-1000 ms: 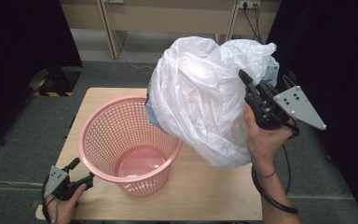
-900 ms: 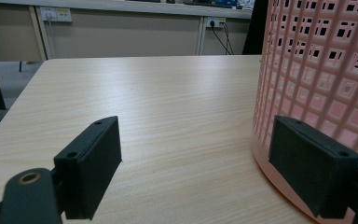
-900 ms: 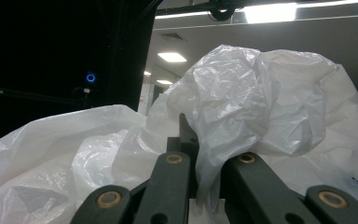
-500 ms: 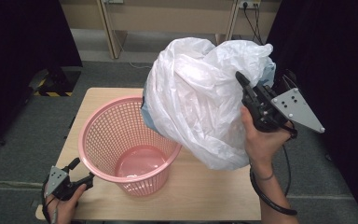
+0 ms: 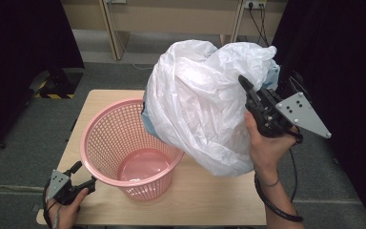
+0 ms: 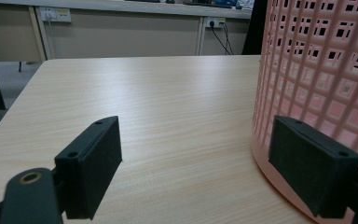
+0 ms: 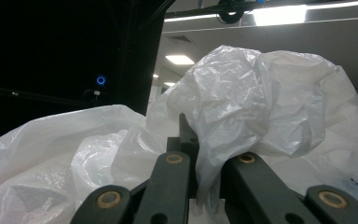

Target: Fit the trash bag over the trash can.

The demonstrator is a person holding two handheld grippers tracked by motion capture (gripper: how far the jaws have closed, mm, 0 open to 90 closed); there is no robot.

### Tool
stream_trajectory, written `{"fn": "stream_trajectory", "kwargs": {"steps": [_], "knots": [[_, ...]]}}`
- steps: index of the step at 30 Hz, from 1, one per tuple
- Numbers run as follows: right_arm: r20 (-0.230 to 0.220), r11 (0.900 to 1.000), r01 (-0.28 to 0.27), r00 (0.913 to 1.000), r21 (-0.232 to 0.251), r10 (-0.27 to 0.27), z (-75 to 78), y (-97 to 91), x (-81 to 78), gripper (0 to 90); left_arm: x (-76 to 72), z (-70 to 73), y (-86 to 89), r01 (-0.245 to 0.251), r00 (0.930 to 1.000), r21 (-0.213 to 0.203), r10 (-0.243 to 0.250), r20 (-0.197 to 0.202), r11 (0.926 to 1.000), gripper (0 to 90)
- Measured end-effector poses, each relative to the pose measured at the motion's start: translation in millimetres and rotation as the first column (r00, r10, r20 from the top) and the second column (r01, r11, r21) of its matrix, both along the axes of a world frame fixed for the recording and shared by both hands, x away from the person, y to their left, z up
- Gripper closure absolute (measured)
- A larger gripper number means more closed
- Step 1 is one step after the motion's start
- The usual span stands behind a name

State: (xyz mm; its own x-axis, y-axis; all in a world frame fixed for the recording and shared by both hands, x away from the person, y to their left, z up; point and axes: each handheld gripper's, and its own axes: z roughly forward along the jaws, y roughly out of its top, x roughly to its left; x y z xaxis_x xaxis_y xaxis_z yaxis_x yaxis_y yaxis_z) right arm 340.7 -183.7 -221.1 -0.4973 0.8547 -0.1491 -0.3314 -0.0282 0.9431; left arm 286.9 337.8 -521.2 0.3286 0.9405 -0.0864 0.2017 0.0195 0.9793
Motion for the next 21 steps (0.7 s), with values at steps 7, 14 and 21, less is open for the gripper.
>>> {"fn": "stream_trajectory", "kwargs": {"steps": [7,14,21], "knots": [[0.006,0.9999,-0.013,0.9999,-0.01,0.013,0.0,3.9,-2.7,89.0,0.0,0.0,-0.1,0.0,1.0,0.0,0.0,0.0,1.0,16.7],[0.008,0.9996,-0.025,0.9996,-0.012,0.025,0.7,7.4,-5.7,89.0,0.0,0.0,-0.2,0.001,1.0,0.001,-0.001,0.0,1.0,16.7],[0.015,0.9994,-0.034,0.9993,-0.012,0.034,0.3,9.5,-7.7,89.0,0.1,0.0,-0.6,0.001,1.0,-0.004,-0.001,0.002,1.0,16.7]]}}
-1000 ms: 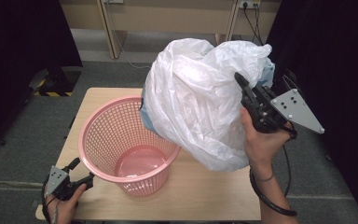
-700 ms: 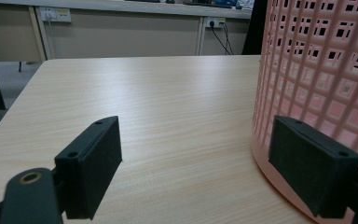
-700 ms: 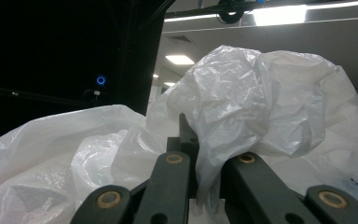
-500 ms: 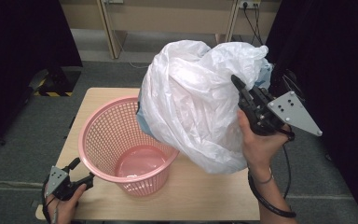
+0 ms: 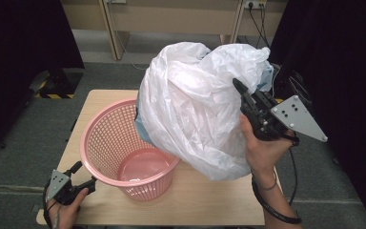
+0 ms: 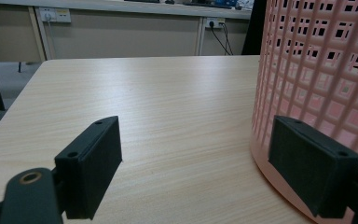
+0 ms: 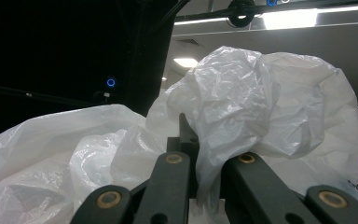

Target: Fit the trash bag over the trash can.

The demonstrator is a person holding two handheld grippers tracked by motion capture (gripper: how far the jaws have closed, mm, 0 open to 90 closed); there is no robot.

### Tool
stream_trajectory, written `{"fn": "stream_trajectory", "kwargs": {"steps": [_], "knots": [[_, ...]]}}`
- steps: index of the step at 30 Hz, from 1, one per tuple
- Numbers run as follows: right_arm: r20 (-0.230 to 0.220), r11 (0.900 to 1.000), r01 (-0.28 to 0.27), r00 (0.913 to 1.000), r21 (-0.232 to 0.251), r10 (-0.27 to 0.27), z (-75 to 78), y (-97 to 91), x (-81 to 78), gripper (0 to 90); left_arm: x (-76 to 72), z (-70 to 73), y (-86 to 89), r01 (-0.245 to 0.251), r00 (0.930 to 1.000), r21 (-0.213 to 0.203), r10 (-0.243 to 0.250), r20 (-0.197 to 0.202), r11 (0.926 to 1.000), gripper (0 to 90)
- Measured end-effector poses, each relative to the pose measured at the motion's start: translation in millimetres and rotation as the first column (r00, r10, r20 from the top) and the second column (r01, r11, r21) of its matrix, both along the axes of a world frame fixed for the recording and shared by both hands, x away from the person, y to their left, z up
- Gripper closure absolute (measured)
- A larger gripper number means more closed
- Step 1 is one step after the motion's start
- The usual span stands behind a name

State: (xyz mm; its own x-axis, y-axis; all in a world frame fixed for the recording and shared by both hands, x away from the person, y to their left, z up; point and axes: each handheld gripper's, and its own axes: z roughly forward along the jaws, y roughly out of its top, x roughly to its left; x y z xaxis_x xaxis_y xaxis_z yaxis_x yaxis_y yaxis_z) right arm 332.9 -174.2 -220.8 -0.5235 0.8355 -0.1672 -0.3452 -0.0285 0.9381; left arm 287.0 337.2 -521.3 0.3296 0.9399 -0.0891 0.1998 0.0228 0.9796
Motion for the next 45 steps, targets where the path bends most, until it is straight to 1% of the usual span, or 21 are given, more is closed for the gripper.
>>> {"fn": "stream_trajectory", "kwargs": {"steps": [6,7,16,36,45], "knots": [[0.009,0.9999,-0.01,0.9999,-0.007,0.01,1.6,2.6,-3.6,89.0,0.0,0.1,0.3,0.001,1.0,0.005,-0.001,-0.003,1.0,16.7],[0.01,0.9999,-0.011,0.9999,-0.008,0.011,1.9,2.9,-4.2,89.0,0.1,0.0,0.0,0.0,1.0,0.0,0.0,-0.001,1.0,16.8],[0.027,0.9995,-0.028,0.9992,-0.013,0.028,5.5,6.8,-10.1,89.0,0.2,0.0,0.0,0.0,1.0,0.0,0.0,-0.002,1.0,16.8],[0.02,0.9962,-0.087,0.996,-0.003,0.087,8.0,16.2,-14.8,89.0,0.3,0.0,0.2,-0.001,1.0,-0.003,0.001,-0.003,1.0,17.0],[0.02,0.9939,-0.109,0.9938,-0.011,0.11,8.9,24.0,-16.3,89.0,0.3,0.0,0.1,0.001,1.0,-0.002,-0.001,-0.002,1.0,17.0]]}}
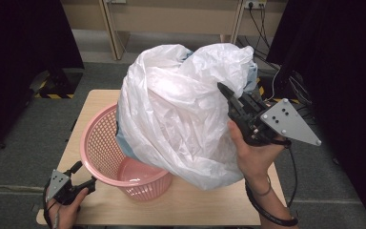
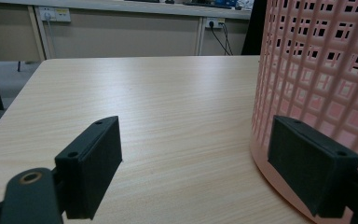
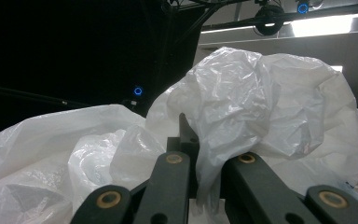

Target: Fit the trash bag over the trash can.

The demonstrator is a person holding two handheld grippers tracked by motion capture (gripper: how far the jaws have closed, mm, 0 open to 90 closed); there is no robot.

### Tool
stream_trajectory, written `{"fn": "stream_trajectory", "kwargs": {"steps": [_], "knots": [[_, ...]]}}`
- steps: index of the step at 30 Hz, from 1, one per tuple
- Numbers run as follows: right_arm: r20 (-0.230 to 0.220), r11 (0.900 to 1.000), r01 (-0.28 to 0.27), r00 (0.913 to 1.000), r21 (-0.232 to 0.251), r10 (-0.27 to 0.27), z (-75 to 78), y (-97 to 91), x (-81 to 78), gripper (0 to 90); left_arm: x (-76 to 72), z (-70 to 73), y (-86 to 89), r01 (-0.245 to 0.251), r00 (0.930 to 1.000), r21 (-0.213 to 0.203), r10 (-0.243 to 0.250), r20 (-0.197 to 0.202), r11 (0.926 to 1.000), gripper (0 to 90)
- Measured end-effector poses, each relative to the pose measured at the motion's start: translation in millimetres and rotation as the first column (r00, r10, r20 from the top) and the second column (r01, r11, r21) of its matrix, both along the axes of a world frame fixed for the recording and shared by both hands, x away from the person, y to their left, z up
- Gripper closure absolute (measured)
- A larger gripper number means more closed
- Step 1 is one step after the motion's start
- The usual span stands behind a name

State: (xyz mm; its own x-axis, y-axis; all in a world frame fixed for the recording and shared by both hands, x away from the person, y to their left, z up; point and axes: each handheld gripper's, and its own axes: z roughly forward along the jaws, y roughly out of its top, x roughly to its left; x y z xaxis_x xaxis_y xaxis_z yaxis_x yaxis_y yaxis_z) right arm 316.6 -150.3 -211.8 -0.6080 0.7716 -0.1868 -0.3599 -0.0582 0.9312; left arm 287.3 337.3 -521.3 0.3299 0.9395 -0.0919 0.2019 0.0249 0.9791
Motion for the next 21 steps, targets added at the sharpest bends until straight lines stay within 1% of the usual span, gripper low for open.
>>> {"fn": "stream_trajectory", "kwargs": {"steps": [21], "knots": [[0.002,0.9988,-0.048,0.9988,-0.01,0.048,2.0,15.8,-5.0,89.0,0.1,0.0,0.2,0.002,1.0,-0.001,-0.002,-0.001,1.0,17.2]]}}
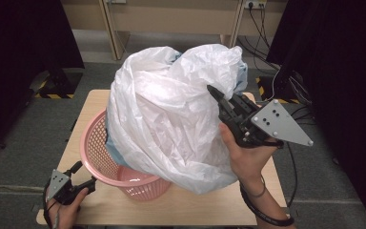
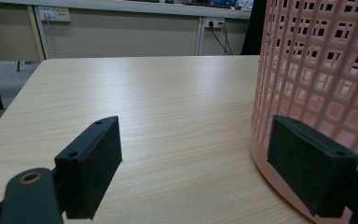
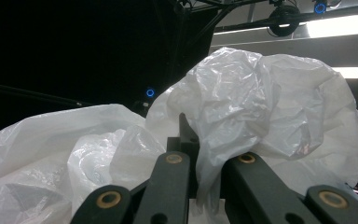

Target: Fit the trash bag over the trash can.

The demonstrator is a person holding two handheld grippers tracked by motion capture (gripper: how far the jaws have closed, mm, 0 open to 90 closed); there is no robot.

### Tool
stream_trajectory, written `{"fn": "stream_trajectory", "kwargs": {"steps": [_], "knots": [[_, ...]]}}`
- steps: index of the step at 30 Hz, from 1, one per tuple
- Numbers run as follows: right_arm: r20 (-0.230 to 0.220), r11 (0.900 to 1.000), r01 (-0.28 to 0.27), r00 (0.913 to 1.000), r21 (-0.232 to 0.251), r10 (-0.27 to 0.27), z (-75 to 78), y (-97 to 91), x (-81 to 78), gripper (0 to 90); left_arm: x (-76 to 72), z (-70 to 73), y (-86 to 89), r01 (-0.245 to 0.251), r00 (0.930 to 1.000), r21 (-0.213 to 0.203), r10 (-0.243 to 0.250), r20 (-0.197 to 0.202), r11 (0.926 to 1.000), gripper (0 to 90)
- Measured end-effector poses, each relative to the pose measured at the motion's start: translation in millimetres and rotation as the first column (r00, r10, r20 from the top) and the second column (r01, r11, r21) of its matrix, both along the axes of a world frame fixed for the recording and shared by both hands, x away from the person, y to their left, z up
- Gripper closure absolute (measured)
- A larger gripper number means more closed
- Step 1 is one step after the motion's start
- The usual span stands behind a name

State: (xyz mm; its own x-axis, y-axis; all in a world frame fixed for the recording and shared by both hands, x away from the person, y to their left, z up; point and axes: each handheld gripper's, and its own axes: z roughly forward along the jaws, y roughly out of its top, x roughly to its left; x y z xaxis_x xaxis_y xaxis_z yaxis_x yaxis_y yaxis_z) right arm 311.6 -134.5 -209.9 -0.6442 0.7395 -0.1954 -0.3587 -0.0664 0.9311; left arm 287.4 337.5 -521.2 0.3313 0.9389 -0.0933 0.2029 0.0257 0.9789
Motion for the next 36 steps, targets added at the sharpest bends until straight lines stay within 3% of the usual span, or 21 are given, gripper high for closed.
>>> {"fn": "stream_trajectory", "kwargs": {"steps": [36], "knots": [[-0.003,0.9967,-0.079,0.9969,-0.019,0.079,0.3,26.1,-5.4,89.0,0.3,0.1,-0.4,0.006,1.0,0.003,-0.006,-0.001,1.0,17.4]]}}
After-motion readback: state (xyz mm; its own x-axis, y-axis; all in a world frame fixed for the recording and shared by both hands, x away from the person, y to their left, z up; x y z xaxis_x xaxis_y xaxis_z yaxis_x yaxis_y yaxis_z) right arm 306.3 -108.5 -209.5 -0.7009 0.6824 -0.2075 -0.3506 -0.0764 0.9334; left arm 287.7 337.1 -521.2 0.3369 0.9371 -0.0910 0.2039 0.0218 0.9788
